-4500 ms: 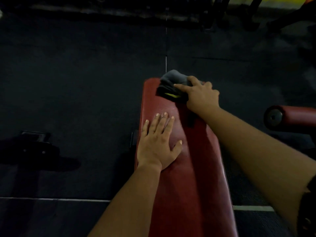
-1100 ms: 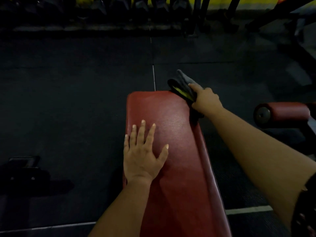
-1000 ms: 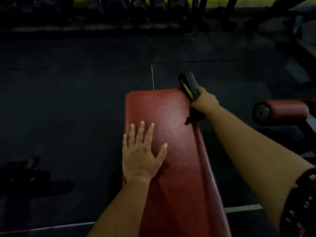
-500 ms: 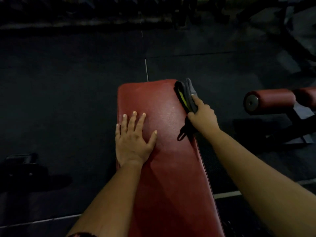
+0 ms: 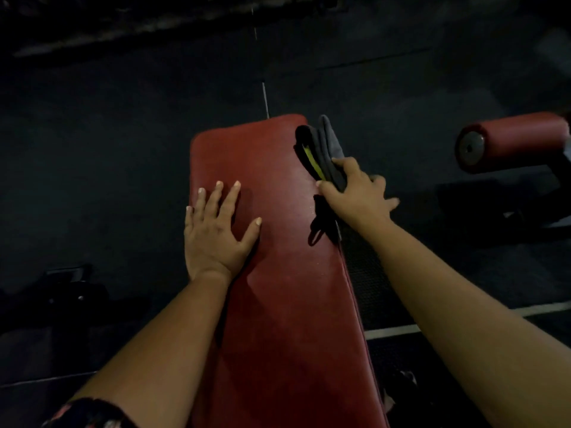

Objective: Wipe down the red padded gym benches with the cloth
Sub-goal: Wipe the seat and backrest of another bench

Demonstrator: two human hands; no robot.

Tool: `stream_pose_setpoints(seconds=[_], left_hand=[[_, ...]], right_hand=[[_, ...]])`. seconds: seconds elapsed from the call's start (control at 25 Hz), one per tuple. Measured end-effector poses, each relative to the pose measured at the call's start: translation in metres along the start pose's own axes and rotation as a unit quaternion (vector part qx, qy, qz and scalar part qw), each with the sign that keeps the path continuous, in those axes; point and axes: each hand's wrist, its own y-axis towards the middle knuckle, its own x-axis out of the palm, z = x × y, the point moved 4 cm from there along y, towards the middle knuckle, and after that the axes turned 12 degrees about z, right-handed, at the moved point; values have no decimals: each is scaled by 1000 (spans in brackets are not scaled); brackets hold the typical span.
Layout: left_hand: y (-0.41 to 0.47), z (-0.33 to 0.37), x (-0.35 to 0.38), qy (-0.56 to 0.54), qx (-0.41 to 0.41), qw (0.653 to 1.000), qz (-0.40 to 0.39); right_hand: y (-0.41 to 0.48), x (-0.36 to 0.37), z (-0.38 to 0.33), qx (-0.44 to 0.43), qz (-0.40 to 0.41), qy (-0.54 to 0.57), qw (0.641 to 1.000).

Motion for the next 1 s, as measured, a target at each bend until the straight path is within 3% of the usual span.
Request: stream_pose_setpoints(seconds=[0.12, 0.24, 0.32, 0.44, 0.52, 0.68, 0.84, 0.96, 1.0], left_hand=[[-1, 1, 0, 16, 8, 1000, 7], [-1, 0, 0, 17, 3, 1000, 4], [2, -1, 0, 7, -3, 1000, 9], [-1, -3, 0, -2, -7, 1000, 19], [0, -2, 1, -3, -9, 1000, 24], [1, -1, 1, -17, 2, 1000, 24], [3, -9, 3, -25, 0, 999, 28], [-3, 5, -3, -11, 22, 998, 51], [-6, 9, -7, -6, 32, 998, 60]], right_hand=[[37, -3, 5, 52, -97, 175, 978], [40, 4, 3, 54, -93, 272, 956], [30, 15, 3, 38, -116, 217, 969], [1, 13, 7, -99, -73, 70, 990], [-3, 10, 9, -137, -79, 56, 986], [-1, 7, 8, 26, -119, 111, 986], [-68, 1, 2, -99, -23, 26, 994], [-55, 2, 25, 71, -83, 86, 990], [-60, -1, 26, 79, -99, 74, 989]])
